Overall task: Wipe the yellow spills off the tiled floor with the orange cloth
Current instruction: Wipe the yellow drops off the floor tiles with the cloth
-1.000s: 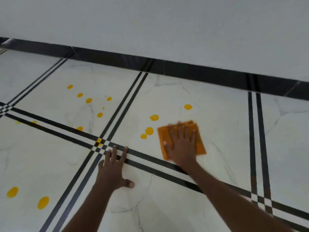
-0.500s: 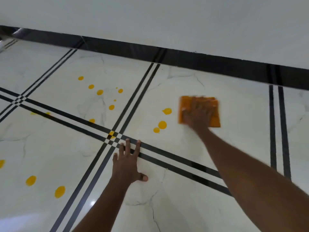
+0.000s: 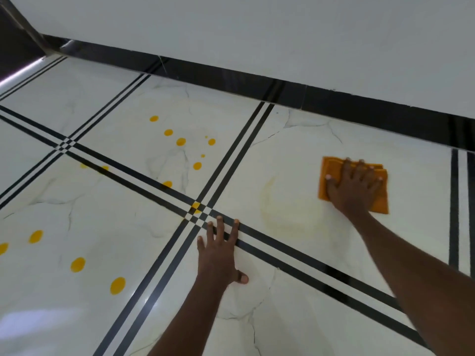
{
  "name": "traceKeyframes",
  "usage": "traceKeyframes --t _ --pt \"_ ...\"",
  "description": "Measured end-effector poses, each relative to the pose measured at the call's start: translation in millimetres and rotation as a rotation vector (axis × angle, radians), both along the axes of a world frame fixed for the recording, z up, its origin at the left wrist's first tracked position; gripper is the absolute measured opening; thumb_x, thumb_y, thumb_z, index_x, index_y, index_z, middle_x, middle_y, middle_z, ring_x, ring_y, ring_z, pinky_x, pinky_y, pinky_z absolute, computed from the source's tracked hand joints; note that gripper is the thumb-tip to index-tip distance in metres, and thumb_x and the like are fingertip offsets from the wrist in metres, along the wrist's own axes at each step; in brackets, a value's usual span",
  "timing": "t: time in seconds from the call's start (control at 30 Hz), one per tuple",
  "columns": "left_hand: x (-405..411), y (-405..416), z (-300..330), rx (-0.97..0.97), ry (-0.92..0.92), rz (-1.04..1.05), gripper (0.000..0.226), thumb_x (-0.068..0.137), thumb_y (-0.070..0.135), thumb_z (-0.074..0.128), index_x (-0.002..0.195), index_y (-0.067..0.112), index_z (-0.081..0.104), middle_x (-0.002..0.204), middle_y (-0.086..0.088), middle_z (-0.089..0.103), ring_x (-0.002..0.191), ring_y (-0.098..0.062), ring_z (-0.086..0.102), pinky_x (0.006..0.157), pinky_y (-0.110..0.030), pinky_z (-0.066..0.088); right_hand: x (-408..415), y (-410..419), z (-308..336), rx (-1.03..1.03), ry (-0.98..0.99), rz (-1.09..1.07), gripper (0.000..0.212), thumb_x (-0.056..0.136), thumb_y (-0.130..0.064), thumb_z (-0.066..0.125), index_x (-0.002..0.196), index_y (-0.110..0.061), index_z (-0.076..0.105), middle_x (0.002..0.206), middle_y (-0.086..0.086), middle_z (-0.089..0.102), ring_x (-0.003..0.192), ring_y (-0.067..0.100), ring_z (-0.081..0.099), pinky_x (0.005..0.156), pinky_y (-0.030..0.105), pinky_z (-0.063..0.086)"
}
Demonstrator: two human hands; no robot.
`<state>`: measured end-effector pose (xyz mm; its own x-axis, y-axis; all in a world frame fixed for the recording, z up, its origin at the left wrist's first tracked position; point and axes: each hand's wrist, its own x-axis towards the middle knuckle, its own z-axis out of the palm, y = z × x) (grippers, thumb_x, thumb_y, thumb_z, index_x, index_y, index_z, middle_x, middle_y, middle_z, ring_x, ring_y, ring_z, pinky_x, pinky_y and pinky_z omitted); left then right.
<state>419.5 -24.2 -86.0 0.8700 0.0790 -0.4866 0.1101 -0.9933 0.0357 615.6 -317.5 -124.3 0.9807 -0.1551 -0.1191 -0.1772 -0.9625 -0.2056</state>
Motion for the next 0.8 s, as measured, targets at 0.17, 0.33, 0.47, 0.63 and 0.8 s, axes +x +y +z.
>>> traceKeyframes --t 0.17,0.33,0.47,0.63,0.8 --pt "-1.4 2.5 0.3 -0.016 0.006 0.025 0.138 0.070 0.056 0.082 0.154 0.034 -0.025 0.161 -0.012 -0.031 0.149 -0.038 -0.024 0.123 -0.058 0.002 -35.3 132.6 -6.4 -0.065 -0.060 0.436 0.077 0.096 -0.061 0.022 0.163 -0.023 0.018 0.168 0.017 0.021 0.153 0.045 0.019 0.123 0.065 0.009" --pt "-1.6 0.4 4.4 -0.012 0.002 0.031 0.139 0.068 0.062 0.080 0.153 0.033 -0.027 0.162 -0.012 -0.030 0.150 -0.038 -0.023 0.123 -0.058 0.004 -130.8 19.7 -2.0 -0.084 -0.030 0.554 0.076 0.097 -0.065 0.024 0.163 -0.029 0.014 0.171 0.008 0.016 0.156 0.037 0.017 0.123 0.062 0.015" --pt "1.3 0.1 0.8 -0.002 0.008 0.017 0.140 0.068 0.062 0.080 0.154 0.033 -0.026 0.162 -0.012 -0.031 0.150 -0.039 -0.021 0.123 -0.059 0.005 -58.0 -7.7 -0.4 -0.120 0.047 0.279 0.083 0.093 -0.068 0.017 0.163 -0.024 0.017 0.168 0.016 0.023 0.151 0.045 0.023 0.121 0.065 0.016" --pt "4.4 0.7 -2.3 0.019 0.022 0.000 0.140 0.067 0.061 0.081 0.154 0.033 -0.025 0.162 -0.013 -0.030 0.150 -0.041 -0.020 0.122 -0.060 0.008 5.1 111.1 -1.9 -0.026 0.029 0.226 0.088 0.088 -0.068 0.013 0.163 -0.022 0.015 0.168 0.020 0.016 0.154 0.047 0.013 0.122 0.067 0.005" --pt "3.9 -0.5 4.5 0.028 0.032 0.014 0.139 0.067 0.059 0.082 0.155 0.034 -0.022 0.163 -0.014 -0.027 0.151 -0.040 -0.018 0.123 -0.059 0.010 -87.1 120.7 -2.0 -0.027 -0.029 0.649 0.078 0.097 -0.065 0.027 0.164 -0.026 0.012 0.171 0.011 0.012 0.157 0.039 0.009 0.124 0.062 0.007"
